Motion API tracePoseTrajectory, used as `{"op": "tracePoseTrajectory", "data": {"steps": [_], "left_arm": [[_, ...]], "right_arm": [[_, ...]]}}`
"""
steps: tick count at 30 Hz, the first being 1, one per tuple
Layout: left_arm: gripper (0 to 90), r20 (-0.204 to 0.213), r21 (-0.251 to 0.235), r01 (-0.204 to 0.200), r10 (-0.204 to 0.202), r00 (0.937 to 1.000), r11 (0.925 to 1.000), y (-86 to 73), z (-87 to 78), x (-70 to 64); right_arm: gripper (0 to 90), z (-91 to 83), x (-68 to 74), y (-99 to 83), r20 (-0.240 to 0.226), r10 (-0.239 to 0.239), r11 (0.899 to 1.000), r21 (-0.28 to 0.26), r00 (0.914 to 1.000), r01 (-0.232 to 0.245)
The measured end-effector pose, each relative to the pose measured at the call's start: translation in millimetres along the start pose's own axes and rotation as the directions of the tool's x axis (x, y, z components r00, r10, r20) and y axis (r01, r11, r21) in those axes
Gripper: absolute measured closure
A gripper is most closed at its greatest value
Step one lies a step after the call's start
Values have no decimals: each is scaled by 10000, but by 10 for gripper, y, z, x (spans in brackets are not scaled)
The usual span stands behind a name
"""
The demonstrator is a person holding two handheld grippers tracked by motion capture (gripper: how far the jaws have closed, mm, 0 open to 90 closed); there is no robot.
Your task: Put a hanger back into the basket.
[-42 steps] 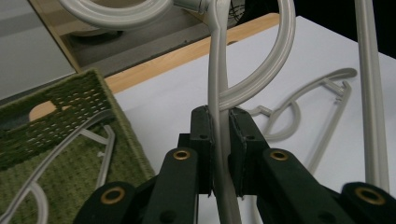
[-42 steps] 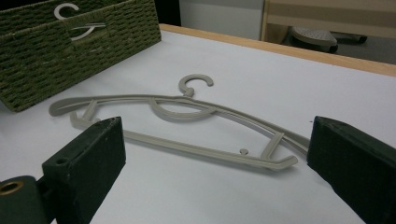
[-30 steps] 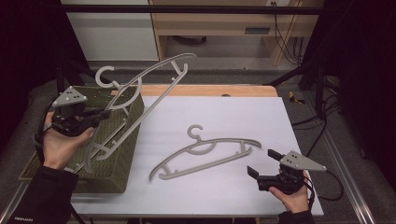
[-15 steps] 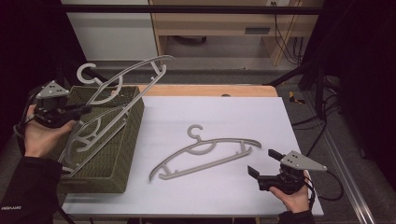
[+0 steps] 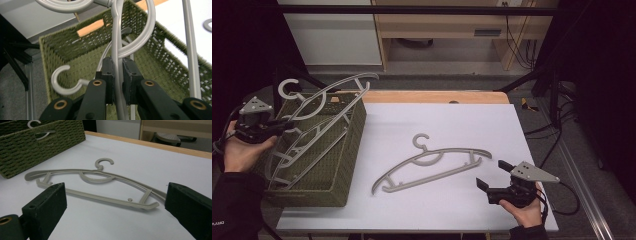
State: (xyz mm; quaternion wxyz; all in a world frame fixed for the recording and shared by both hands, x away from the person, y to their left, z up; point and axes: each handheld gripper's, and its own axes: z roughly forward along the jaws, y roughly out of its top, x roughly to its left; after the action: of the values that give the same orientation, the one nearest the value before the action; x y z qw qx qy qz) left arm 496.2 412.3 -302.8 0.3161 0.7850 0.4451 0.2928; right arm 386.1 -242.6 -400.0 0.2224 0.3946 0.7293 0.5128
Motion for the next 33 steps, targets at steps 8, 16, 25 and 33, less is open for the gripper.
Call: {"op": "tracePoseTrajectory", "data": {"steps": [8,16,25,33], "left_arm": [[807,-471,431,41,-21,9989,9991,-205,-20,157],[807,-703,645,37,9,9975,9979,-363,-9,273],[807,-901,971,-81,169,9958,9952,-432,24,287],[811,-1151,1210,-69,209,9931,9926,-538,76,308]], "right_arm": [[42,19,5,-9,10,-36,10000,74,10000,36],[42,22,2,-18,-1,-51,9999,143,10000,51],[42,21,7,-18,3,-55,9999,155,10000,55],[42,28,8,-20,35,-27,9999,143,10000,27]]}}
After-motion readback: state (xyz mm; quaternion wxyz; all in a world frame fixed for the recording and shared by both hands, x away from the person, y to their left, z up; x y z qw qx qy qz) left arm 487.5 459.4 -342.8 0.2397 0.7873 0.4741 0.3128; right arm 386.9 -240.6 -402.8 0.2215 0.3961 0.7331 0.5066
